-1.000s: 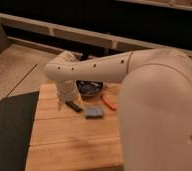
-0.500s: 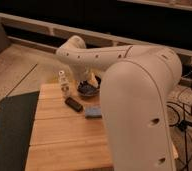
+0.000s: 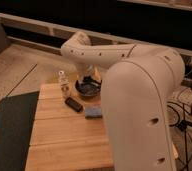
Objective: Move the arm in a circular motion
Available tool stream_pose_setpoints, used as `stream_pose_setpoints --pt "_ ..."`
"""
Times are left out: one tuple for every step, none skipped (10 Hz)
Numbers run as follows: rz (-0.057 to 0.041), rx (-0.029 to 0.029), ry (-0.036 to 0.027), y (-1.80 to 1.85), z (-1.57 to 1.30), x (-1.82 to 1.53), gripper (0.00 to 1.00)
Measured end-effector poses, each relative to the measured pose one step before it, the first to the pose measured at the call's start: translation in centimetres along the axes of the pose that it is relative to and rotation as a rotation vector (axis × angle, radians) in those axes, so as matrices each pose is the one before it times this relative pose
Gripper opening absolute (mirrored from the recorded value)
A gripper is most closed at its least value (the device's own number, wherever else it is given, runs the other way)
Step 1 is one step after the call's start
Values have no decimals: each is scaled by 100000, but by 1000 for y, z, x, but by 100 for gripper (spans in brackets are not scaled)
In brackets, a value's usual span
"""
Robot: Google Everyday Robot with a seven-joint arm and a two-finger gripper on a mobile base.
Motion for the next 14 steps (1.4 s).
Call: stream_pose_setpoints --pt "1400 2732 1010 -861 522 -165 65" --pt "2653 4120 628 -1537 728 -792 65" --pt "3026 4936 -1559 -1875 828 -1947 65" --pt "-1 2165 -2727 -615 413 -1890 65" --pt "-1034 598 -2638 73 260 -1606 65" --pt "-2381 -1865 -4056 1194 246 -2219 65" --pt "-1230 -2476 -1563 926 174 -992 65" --pt "-2854 -6181 -1091 2179 128 -724 65" --pt "-5200 -6984 -357 2831 -57 55 65" --pt "-6478 -5431 825 2846 -177 760 65" --pt "-7281 -3736 1687 2797 -505 1285 65" --pt "-5109 -1264 1622 1593 -555 1261 65" --pt "-6787 202 2581 1787 -1544 2371 65" --pt "-4080 637 942 1099 -1253 1661 65"
